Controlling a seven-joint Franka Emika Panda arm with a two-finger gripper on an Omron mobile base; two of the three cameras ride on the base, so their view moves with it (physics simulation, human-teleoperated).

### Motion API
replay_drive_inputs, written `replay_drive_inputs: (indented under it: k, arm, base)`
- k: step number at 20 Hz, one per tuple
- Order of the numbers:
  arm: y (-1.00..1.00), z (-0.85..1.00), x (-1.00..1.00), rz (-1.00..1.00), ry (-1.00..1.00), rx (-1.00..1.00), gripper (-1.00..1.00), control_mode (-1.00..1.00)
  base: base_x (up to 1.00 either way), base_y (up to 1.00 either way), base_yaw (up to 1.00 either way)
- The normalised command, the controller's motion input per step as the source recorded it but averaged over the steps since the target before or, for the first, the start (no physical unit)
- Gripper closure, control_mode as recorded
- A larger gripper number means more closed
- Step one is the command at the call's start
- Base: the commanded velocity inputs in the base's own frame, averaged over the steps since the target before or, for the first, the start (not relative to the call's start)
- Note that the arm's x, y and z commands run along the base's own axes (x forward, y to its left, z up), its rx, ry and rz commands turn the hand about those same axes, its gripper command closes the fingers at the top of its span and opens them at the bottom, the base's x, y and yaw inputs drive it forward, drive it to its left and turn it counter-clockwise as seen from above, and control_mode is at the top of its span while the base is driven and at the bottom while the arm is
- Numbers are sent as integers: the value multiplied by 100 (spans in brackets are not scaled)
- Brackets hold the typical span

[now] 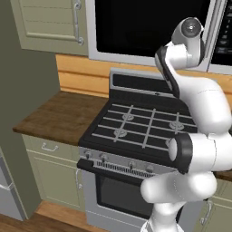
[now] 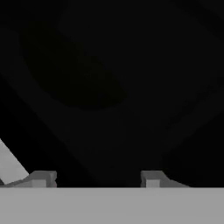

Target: Pick the lemon wedge from the sink and place it in the bowl. Then pick the bowl and place it in the microwave. Then close the microwave door and press the start button.

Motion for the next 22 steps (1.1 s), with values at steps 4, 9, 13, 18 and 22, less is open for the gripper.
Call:
replay_drive_inputs:
  k: [4, 9, 13, 18, 22]
  arm:
    - [-20, -25, 99, 0, -20, 8, -100, -100]
    - [-3, -46, 73, 0, -23, 9, -100, -100]
    - [0, -33, 37, 0, -17, 18, -100, -100]
    - [3, 33, -64, -3, -2, 25, -100, -100]
    - [0, 44, -100, -7, 0, 30, -100, -100]
  base:
    - [0, 0, 0]
    - [0, 0, 0]
    - [0, 0, 0]
    - [0, 0, 0]
    - [0, 0, 0]
